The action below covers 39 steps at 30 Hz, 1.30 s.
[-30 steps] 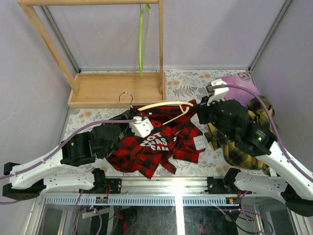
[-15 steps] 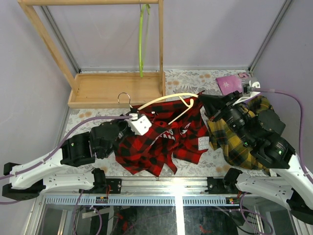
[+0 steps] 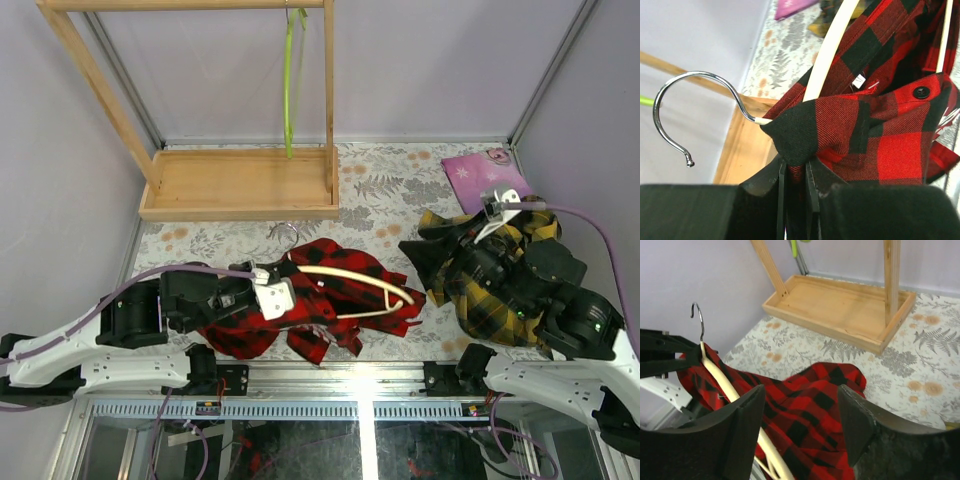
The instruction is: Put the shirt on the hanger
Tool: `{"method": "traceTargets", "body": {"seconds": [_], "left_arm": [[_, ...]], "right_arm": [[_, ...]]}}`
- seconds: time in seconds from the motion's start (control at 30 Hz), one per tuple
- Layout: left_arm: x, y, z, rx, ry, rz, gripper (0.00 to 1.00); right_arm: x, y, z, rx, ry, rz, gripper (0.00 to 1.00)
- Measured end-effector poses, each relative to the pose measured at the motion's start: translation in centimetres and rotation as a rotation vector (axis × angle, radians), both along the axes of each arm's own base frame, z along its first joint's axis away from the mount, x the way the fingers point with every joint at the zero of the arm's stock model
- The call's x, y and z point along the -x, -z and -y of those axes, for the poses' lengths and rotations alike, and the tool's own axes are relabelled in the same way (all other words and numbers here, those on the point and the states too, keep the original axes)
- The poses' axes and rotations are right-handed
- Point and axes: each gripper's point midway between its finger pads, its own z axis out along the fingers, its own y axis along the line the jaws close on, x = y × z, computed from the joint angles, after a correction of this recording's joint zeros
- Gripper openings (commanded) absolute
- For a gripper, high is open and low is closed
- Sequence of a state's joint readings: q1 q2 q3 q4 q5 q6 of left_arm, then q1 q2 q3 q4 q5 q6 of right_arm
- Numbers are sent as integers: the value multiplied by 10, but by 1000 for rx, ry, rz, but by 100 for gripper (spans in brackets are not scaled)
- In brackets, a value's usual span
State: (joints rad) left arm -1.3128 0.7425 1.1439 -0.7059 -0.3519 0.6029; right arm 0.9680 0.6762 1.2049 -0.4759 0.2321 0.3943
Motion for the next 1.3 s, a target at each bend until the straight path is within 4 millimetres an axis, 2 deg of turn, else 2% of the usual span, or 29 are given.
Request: {"method": "traceTargets", "body": {"seconds": [0.13, 0.27, 0.3, 0.37, 0.47, 0.57, 0.73, 0.8, 0.87, 0.97, 1.23, 1.3], "left_arm": [[14, 15, 2, -52, 84, -39, 0], [21, 23, 5, -71, 128, -56, 0], [22, 25, 6, -77, 139, -59, 0], [24, 28, 10, -91, 159, -62, 0], [25, 32, 14, -106, 175, -67, 0], [27, 38, 20, -131, 195, -77, 0], [28, 46, 28, -165, 214, -93, 0], [28, 48, 30, -170, 215, -95, 0], [28, 49, 30, -173, 215, -96, 0], [27, 49, 30, -176, 214, -97, 0], [26, 50, 30, -180, 206, -95, 0], [26, 51, 31, -184, 205, -95, 0]], "right_arm": [[15, 5, 13, 54, -38, 6, 71], [30, -17, 21, 45, -91, 52, 53], [33, -21, 20, 42, -114, 61, 52], [39, -19, 10, 55, -173, 56, 53], [43, -2, -19, 102, -287, 9, 59], [42, 30, -56, 156, -404, -71, 63], [45, 78, -95, 209, -540, -203, 64], [48, 84, -103, 205, -579, -226, 58], [52, 82, -110, 186, -617, -230, 49], [58, 79, -115, 156, -660, -227, 39], [65, 91, -124, 148, -722, -261, 38], [65, 94, -125, 153, -732, -273, 35]]}}
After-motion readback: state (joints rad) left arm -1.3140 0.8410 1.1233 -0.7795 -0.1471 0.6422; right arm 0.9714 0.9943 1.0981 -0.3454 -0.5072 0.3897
